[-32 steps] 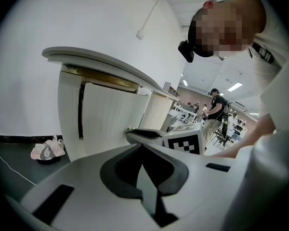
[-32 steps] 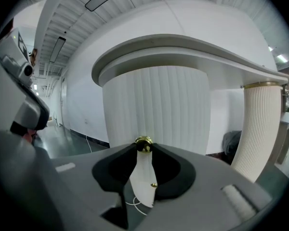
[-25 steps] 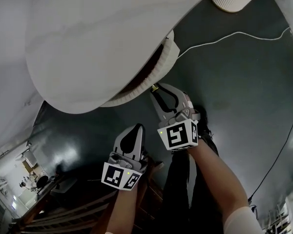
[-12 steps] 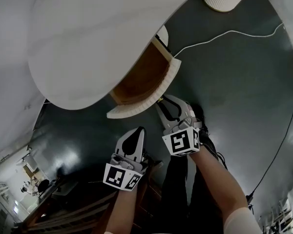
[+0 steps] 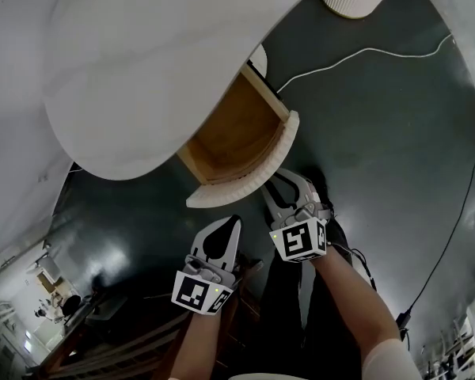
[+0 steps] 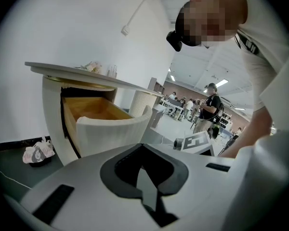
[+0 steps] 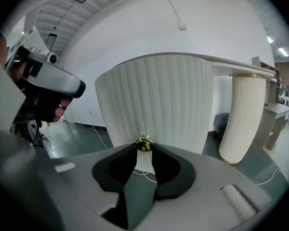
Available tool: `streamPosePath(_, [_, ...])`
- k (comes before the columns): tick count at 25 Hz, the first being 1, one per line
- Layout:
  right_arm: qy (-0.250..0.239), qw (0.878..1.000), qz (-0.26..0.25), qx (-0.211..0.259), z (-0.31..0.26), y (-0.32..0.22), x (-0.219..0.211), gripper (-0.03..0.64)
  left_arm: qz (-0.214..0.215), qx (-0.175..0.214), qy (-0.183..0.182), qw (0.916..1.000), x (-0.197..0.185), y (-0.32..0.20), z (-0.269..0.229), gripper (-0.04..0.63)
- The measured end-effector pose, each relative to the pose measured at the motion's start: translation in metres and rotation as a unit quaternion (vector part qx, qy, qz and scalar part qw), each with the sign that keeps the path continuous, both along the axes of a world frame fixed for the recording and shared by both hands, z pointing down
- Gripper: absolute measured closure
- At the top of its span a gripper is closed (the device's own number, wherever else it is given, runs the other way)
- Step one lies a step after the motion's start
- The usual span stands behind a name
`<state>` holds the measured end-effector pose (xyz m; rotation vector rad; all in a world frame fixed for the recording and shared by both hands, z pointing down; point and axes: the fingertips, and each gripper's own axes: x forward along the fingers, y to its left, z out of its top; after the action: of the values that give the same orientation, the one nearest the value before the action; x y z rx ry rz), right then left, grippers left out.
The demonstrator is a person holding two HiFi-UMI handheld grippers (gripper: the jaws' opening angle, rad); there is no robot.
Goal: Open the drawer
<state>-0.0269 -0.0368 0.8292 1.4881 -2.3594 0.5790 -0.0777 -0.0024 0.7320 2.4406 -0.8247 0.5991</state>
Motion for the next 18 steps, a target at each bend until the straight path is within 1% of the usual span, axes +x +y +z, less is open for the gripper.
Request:
streamPosePath(4, [-0.003, 1.0, 0.008, -0.009, 0.001, 0.007, 0.001, 0.508, 0.006, -0.006, 0.003, 1.0, -0.001, 0.005, 0.001, 0.589])
streamPosePath(10, [0.003, 1.0, 0.015, -0.016, 0.007, 0.02, -0.003, 0.508, 0.01, -0.011, 0.005, 0.9999, -0.014, 0.01, 0.009, 0.589])
streamPosePath(18, [0.01, 1.0, 0.018, -0.015, 0.003, 0.029, 0.008, 0.508, 0.02, -0.013, 0.01, 0.9997, -0.013, 0.021, 0.009, 0.589])
